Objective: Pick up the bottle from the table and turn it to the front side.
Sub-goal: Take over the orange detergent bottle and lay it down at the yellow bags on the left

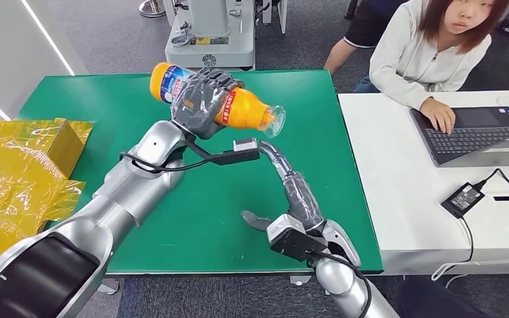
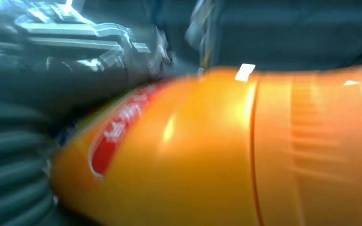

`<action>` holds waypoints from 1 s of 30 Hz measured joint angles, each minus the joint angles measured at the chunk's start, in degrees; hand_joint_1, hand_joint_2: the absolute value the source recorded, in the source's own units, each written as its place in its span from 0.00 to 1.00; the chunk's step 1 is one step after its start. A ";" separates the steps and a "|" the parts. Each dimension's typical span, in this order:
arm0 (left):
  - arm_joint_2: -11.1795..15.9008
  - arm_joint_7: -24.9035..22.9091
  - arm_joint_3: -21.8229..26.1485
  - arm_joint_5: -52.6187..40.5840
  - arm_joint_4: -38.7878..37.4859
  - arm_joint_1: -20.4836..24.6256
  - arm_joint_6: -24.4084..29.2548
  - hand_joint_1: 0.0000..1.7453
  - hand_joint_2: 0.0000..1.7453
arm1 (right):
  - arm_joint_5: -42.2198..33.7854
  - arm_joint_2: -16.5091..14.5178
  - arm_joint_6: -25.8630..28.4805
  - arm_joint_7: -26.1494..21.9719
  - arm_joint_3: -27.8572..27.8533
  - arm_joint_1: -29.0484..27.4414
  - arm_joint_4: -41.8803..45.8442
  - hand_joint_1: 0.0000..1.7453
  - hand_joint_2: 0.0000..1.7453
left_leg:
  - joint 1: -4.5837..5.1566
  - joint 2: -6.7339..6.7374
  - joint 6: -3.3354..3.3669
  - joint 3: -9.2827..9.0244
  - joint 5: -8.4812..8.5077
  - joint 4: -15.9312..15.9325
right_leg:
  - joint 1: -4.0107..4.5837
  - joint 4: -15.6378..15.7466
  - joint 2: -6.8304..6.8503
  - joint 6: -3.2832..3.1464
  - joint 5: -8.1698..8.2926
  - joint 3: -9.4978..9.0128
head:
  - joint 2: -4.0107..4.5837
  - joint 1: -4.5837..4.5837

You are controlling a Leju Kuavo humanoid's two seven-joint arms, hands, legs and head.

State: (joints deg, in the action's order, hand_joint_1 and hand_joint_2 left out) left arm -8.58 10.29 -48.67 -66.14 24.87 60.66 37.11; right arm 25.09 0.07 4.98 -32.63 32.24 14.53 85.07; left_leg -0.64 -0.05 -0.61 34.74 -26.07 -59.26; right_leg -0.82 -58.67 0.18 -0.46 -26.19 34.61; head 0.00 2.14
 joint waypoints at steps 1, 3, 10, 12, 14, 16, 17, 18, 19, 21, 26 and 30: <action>0.26 -1.72 -1.70 -3.37 -0.15 0.71 -0.64 1.00 1.00 | 0.04 0.15 -0.01 0.08 0.00 -0.08 0.53 0.00 1.00 | 0.00 0.01 0.00 0.00 0.00 0.00 | 0.00 0.00 -0.01 0.00 0.00 0.00 | 0.00 -0.01; 0.81 -4.10 -4.75 -9.29 -0.56 1.79 -2.84 1.00 1.00 | 0.09 0.36 -0.01 0.15 0.07 -0.19 1.47 0.00 1.00 | 0.00 0.03 0.00 -0.01 0.00 0.01 | 0.00 0.00 -0.04 -0.01 0.00 0.00 | 0.00 0.01; 3.32 -5.93 -10.25 -18.45 -2.19 2.78 -8.83 1.00 1.00 | -0.13 1.41 0.12 -0.57 0.21 -0.66 2.75 0.00 1.00 | -0.01 0.05 0.00 -0.02 0.00 0.02 | 0.01 -0.02 -0.08 -0.01 0.00 0.01 | 0.00 0.01; 4.51 -6.22 -10.77 -19.16 -2.57 2.80 -9.79 1.00 1.00 | -0.30 1.71 0.37 -0.92 0.22 -1.02 2.89 0.00 1.00 | -0.01 0.08 0.00 -0.03 0.00 0.02 | 0.02 -0.03 -0.11 -0.01 0.00 0.01 | 0.00 0.00; 5.92 -6.63 -10.86 -19.13 -2.91 2.89 -10.01 1.00 1.00 | -0.32 1.98 0.71 -1.19 0.22 -1.49 3.06 0.00 1.00 | -0.01 0.11 -0.01 -0.03 0.00 0.03 | 0.02 -0.03 -0.14 -0.01 0.00 0.02 | 0.00 0.00; 7.48 -6.82 -10.85 -18.60 -3.16 3.06 -10.05 1.00 1.00 | -0.28 2.24 1.04 -1.43 0.22 -1.96 3.27 0.00 1.00 | -0.01 0.11 -0.01 -0.04 0.01 0.03 | 0.02 -0.04 -0.14 -0.01 0.00 0.02 | 0.00 0.01; 8.28 -6.78 -10.79 -18.12 -3.24 3.17 -10.02 1.00 1.00 | -0.26 2.36 1.21 -1.54 0.22 -2.15 3.35 0.00 1.00 | -0.02 0.10 -0.02 -0.04 0.01 0.03 | 0.02 -0.04 -0.13 -0.01 0.00 0.02 | 0.00 0.01; 9.09 -6.67 -10.69 -17.54 -3.28 3.31 -9.98 1.00 1.00 | -0.22 2.49 1.40 -1.63 0.23 -2.33 3.45 0.00 1.00 | -0.02 0.10 -0.03 -0.04 0.02 0.03 | 0.02 -0.04 -0.13 -0.02 0.00 0.02 | 0.00 0.01; 9.87 -6.49 -10.54 -16.91 -3.30 3.48 -9.94 1.00 1.00 | -0.19 2.62 1.60 -1.73 0.24 -2.52 3.55 0.00 1.00 | -0.02 0.10 -0.03 -0.03 0.02 0.03 | 0.02 -0.05 -0.13 -0.02 0.00 0.02 | 0.00 0.01; 11.36 -5.90 -9.91 -15.58 -3.30 3.82 -9.86 1.00 1.00 | -0.15 2.92 2.05 -1.93 0.24 -2.91 3.70 0.00 1.00 | -0.02 0.10 -0.04 -0.04 0.02 0.03 | 0.02 -0.05 -0.14 -0.02 0.00 0.02 | 0.00 0.00; 14.76 -5.30 -6.51 -13.26 -3.26 4.39 -9.61 1.00 1.00 | -0.15 3.85 3.10 -2.44 0.24 -4.47 4.31 0.00 1.00 | -0.02 0.10 -0.04 -0.03 0.02 0.03 | 0.02 -0.05 -0.12 -0.01 0.00 0.01 | 0.00 0.00; 17.86 -4.54 -2.23 -11.34 -2.12 4.55 -9.86 1.00 1.00 | 0.14 4.36 3.98 -2.61 0.18 -6.17 5.39 0.00 1.00 | -0.02 0.12 -0.04 -0.04 0.02 0.03 | 0.02 -0.05 -0.16 -0.02 0.00 0.02 | 0.00 0.01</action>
State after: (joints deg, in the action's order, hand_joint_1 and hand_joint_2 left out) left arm 9.27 5.75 -50.91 -77.47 22.75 65.21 27.24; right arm 25.23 4.43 8.96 -35.24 32.42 8.36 90.47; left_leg -0.65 0.07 -0.65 34.70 -26.04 -59.23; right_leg -0.80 -58.72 0.02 -0.48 -26.20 34.63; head 0.00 2.15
